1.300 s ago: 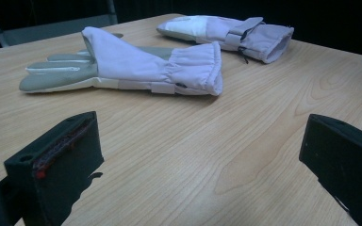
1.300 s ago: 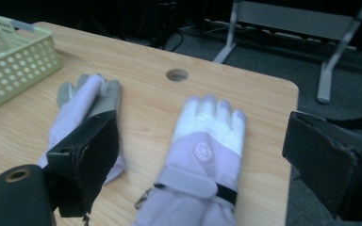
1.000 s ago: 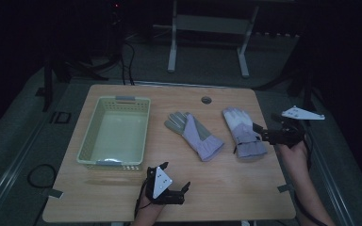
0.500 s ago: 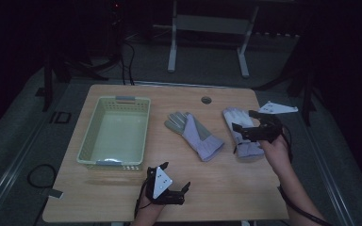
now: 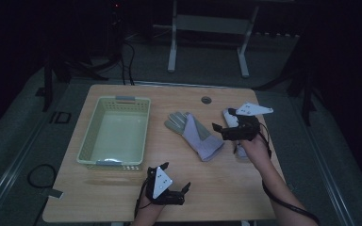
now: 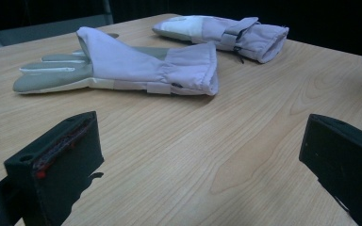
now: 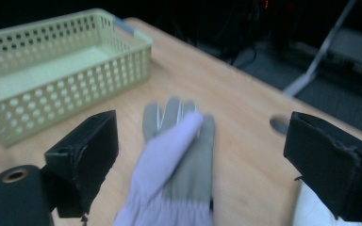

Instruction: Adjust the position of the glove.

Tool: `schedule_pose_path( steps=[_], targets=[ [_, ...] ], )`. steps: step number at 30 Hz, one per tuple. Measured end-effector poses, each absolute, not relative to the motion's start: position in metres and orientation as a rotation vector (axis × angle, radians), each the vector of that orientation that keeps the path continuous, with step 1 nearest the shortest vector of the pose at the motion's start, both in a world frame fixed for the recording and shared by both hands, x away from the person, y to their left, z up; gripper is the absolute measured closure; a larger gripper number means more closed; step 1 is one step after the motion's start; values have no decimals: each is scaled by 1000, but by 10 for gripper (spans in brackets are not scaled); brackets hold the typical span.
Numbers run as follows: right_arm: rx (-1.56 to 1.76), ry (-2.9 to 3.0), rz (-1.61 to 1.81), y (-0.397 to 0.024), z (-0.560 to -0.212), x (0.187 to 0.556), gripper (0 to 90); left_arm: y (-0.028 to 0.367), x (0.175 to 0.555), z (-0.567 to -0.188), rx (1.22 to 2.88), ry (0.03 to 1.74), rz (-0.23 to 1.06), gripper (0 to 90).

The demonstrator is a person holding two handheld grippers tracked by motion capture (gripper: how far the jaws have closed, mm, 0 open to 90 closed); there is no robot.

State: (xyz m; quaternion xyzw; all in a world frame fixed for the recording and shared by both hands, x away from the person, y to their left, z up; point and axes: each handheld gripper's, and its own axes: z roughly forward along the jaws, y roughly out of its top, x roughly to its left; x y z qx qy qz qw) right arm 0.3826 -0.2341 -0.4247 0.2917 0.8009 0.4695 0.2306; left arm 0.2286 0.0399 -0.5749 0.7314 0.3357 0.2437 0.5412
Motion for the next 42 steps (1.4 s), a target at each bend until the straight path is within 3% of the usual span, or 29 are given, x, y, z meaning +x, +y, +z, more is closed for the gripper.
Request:
schedule_pose_path(
  steps=[5, 18, 31, 32, 33, 35, 42],
  targets=[
    [945, 2365, 1359, -222, -442, 396, 136, 40, 229, -575, 1738, 797, 575, 1],
    [1081, 2517, 1143, -205, -488, 443, 135, 40, 229, -575, 1738, 793, 564, 1],
    [1174, 2567, 1062, -188, -515, 461, 122, 40, 229, -575, 1738, 791, 562, 1],
    [1172, 2570, 1018, -187, -518, 462, 159, 40, 229, -575, 1739, 789, 562, 1],
    [1165, 2578, 938, -185, -525, 467, 307, 40, 229, -575, 1738, 790, 562, 1],
    [1168, 2588, 949, -185, -527, 469, 322, 40, 229, -575, 1738, 790, 560, 1],
    [1146, 2675, 826, -175, -535, 470, 507, 40, 229, -575, 1740, 791, 560, 1]
  ],
)
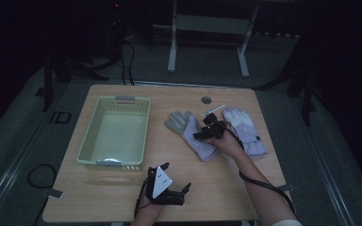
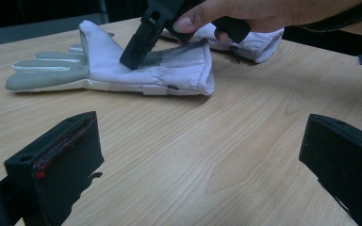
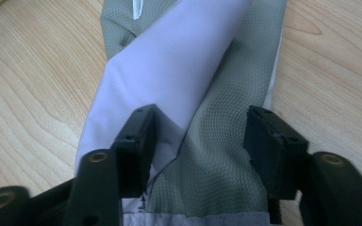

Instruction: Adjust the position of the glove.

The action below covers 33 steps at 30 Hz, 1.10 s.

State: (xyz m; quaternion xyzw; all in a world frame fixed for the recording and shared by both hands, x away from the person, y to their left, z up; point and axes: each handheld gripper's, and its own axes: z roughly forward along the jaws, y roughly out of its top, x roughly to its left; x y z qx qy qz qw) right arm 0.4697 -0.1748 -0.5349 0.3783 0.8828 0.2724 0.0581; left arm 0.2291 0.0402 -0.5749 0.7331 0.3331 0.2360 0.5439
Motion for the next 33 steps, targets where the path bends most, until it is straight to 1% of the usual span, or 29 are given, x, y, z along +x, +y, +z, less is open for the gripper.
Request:
schedule_pose_path(
  steps=[1, 2, 3, 4, 6, 7, 10, 11, 13, 14, 15, 22, 26, 33],
  targets=[
    [1154, 2683, 806, -173, -534, 470, 617, 40, 229, -575, 1740, 790, 561, 1],
    [1154, 2683, 806, -173, -534, 470, 617, 40, 229, -575, 1740, 791, 561, 1],
    [1159, 2679, 778, -170, -533, 469, 726, 40, 229, -575, 1740, 791, 560, 1],
    [1159, 2679, 778, -170, -533, 469, 726, 40, 229, -575, 1739, 793, 559, 1],
    [1179, 2663, 768, -168, -532, 466, 780, 40, 229, -575, 1738, 796, 556, 1],
    [1218, 2651, 777, -168, -527, 464, 833, 40, 229, -575, 1738, 797, 557, 1],
    [1267, 2634, 837, -168, -519, 460, 847, 41, 229, -575, 1738, 797, 557, 1],
    [1274, 2583, 843, -167, -510, 455, 851, 40, 229, -575, 1738, 795, 558, 1],
    [1274, 2583, 843, -167, -510, 455, 851, 40, 229, -575, 1738, 795, 560, 1],
    [1291, 2560, 859, -166, -505, 453, 852, 40, 229, -575, 1738, 794, 560, 1],
    [1347, 2494, 923, -166, -489, 445, 852, 40, 229, -575, 1738, 796, 558, 1],
    [1458, 2330, 948, -167, -470, 427, 852, 40, 229, -575, 1737, 792, 563, 1],
    [1522, 2275, 968, -173, -472, 418, 852, 41, 229, -575, 1735, 796, 562, 1],
    [1634, 2209, 1019, -178, -493, 401, 851, 40, 229, -575, 1736, 799, 565, 1]
  ],
)
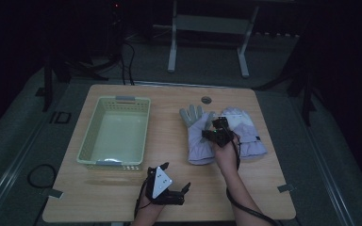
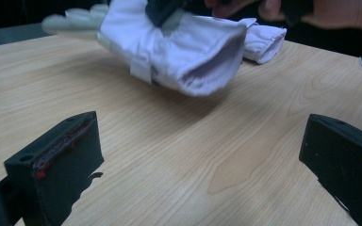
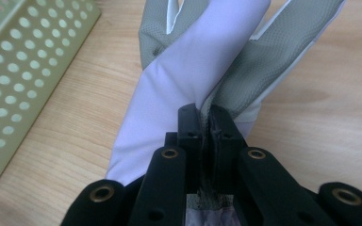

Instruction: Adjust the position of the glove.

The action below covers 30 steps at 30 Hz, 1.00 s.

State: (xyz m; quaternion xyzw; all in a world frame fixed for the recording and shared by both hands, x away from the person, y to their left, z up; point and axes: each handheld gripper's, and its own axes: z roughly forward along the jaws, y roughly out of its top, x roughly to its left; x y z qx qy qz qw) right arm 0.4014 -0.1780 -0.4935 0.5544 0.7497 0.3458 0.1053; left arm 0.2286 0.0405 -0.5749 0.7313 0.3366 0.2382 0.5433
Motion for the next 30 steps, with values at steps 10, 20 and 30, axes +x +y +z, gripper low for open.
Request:
schedule_pose_path(
  steps=[10, 20, 30],
  targets=[
    [1683, 2152, 919, -170, -530, 402, 847, 41, 229, -575, 1734, 799, 562, 1],
    [1687, 2110, 928, -182, -538, 399, 813, 41, 229, -575, 1735, 799, 563, 1],
    [1612, 2193, 952, -194, -514, 401, 481, 41, 229, -575, 1733, 800, 553, 1]
  ],
)
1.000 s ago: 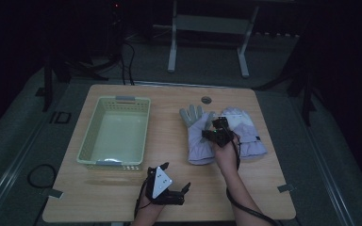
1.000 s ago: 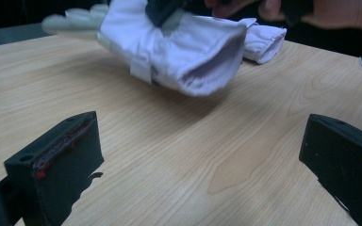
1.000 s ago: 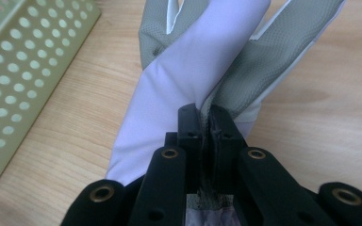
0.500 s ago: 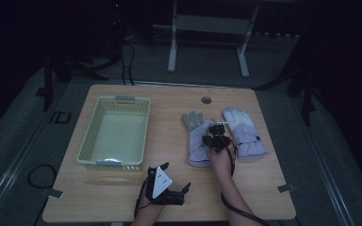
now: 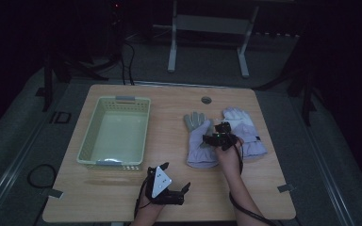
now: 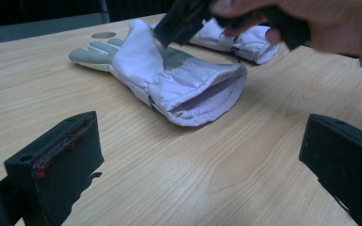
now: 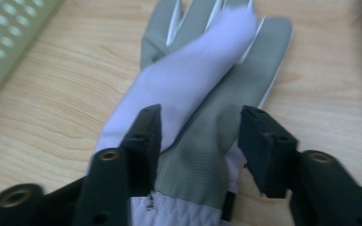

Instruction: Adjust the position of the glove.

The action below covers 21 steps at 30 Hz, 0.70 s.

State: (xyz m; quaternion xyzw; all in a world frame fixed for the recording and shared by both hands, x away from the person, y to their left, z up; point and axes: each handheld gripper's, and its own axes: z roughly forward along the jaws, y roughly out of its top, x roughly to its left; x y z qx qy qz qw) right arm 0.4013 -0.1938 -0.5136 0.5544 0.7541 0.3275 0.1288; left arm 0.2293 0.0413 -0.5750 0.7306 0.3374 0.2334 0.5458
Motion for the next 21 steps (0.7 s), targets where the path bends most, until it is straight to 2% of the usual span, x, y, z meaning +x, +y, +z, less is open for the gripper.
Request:
schedule_pose_path(
  steps=[4, 13, 21],
  targets=[
    [1594, 2189, 985, -210, -500, 404, 417, 41, 229, -575, 1733, 799, 557, 1],
    [1459, 2180, 979, -259, -474, 413, 446, 41, 229, -575, 1734, 801, 559, 1],
    [1438, 2175, 942, -316, -472, 424, 467, 40, 229, -575, 1736, 801, 560, 1]
  ],
)
